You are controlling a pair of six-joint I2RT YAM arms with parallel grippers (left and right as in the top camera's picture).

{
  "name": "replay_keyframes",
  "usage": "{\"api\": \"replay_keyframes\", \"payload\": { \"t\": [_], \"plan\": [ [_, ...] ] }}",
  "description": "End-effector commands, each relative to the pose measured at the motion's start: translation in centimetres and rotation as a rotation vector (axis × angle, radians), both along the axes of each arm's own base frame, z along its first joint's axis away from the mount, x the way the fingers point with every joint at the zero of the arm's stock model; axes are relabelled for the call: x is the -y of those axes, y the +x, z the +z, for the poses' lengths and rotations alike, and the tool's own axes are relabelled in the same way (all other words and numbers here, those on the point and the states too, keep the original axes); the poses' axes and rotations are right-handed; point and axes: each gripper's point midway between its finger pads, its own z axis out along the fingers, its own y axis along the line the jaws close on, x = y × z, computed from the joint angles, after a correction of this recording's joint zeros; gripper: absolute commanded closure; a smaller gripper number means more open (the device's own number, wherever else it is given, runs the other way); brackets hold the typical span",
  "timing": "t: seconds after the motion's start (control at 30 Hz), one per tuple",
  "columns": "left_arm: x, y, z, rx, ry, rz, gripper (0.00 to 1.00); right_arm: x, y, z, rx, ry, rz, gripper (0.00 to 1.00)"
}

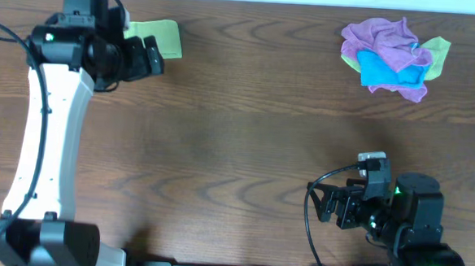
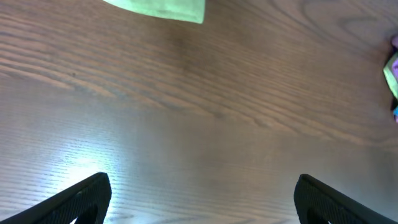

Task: Fold the cloth

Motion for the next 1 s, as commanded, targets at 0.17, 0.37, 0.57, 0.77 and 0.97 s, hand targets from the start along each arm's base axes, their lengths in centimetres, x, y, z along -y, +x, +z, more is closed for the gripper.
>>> {"api": "replay_keyframes", "payload": {
  "t": [0.17,0.37,0.57,0.77,0.97],
  "plan": [
    [1.2,-3.2,-2.2,0.116,0.014,-0.031,0.05,0.0,-0.1,-0.1,-0.008,0.014,-0.007,0.01],
    [0.1,-7.0,-3.2,0.253,0.049,-0.003,0.05,0.0,-0.1,-0.1,-0.008,0.014,-0.007,0.01],
    [-1.4,-10.6,-4.0,0.411,0.101,0.046,0.05,0.0,-0.1,-0.1,-0.008,0.014,-0.007,0.01],
    [-3.0,-14.1,-6.2,0.487,0.175,0.086,0.05,0.0,-0.1,-0.1,-0.008,0.014,-0.007,0.01],
    [-4.0,-16.3,-8.9,0.538,0.263,0.061,0.05,0.0,-0.1,-0.1,-0.007,0.014,-0.007,0.01]
  ]
}}
